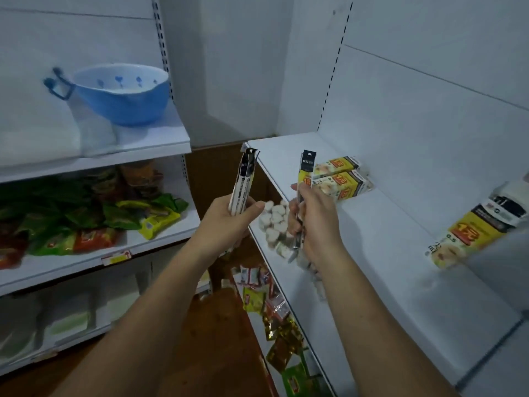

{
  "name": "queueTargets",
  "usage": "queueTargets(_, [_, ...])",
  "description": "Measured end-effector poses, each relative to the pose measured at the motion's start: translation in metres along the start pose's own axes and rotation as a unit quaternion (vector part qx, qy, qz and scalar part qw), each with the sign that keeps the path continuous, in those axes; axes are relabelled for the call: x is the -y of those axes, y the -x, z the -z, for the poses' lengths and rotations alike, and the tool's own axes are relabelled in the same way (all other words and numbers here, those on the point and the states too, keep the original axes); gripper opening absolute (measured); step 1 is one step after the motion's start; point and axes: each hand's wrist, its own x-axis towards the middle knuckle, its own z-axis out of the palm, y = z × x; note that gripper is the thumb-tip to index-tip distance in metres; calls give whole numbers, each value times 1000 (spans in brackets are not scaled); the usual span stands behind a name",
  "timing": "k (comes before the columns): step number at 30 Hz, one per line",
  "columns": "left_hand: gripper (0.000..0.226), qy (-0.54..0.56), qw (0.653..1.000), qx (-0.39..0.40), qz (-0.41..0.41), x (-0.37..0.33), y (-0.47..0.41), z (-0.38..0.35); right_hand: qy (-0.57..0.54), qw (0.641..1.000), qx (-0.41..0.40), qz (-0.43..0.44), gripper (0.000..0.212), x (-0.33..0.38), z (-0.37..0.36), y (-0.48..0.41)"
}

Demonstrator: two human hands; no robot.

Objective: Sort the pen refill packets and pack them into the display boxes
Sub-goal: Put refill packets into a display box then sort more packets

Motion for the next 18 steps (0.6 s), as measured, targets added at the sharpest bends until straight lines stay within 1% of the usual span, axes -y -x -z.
queueTargets(4, [28,-41,998,54,-16,-4,-71,9,78,988,-124,55,20,8,28,-53])
queueTargets(6, [29,-64,995,77,-24,-4,-106,3,99,977,-182,58,20,6,51,-70])
queueTargets(8, [28,-87,991,95,-47,-4,-141,-9,127,967,-216,48,24,3,71,-84])
queueTargets(11, [23,-135,981,112,-86,-2,-190,-37,152,961,-232,19,41,0,87,-101])
queueTargets(14, [36,-168,972,134,-91,-4,-230,-68,179,954,-241,1,57,1,95,-124])
queueTargets(15, [39,-178,968,151,-88,-6,-241,-77,194,952,-237,0,60,1,96,-132])
queueTargets(18, [33,-192,952,224,-78,-3,-270,-96,209,950,-233,9,59,-1,99,-159])
